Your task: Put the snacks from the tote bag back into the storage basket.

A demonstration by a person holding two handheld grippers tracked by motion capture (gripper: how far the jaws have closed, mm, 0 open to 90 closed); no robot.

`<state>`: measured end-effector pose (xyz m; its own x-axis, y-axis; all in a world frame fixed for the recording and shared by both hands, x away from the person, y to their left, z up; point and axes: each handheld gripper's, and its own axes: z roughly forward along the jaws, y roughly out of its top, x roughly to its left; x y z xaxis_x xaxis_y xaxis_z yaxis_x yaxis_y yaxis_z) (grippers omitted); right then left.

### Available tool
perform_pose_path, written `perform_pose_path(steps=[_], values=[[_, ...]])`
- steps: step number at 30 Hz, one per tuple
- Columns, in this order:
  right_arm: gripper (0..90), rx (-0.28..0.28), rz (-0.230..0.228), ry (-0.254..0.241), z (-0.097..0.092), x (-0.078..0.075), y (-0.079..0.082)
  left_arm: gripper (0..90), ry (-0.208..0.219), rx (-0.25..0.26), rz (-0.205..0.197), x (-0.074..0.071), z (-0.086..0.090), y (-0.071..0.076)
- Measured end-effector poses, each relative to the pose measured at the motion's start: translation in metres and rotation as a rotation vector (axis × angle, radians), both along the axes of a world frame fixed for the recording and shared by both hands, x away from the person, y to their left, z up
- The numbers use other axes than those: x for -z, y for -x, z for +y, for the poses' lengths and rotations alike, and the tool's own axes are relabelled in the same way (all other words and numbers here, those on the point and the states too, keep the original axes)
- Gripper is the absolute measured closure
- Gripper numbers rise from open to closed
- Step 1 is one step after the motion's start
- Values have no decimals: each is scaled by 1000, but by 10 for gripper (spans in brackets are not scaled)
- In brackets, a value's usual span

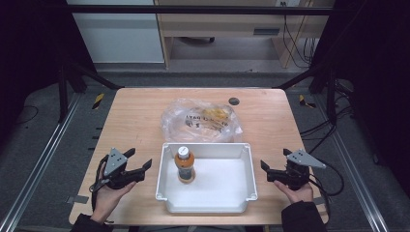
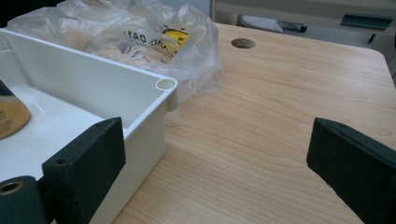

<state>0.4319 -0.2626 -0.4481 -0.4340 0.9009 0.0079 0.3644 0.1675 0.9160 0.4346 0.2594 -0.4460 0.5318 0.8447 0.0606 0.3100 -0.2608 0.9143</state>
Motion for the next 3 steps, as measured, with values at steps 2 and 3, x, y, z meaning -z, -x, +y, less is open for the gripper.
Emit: perform_pose_path(steps=[2,3], values=[[49,1,3,-1,0,0,0,251,-5,-9,7,2,2,-2],[49,1,4,2,-1,1,0,251,-5,-11,9,3,3,-3]])
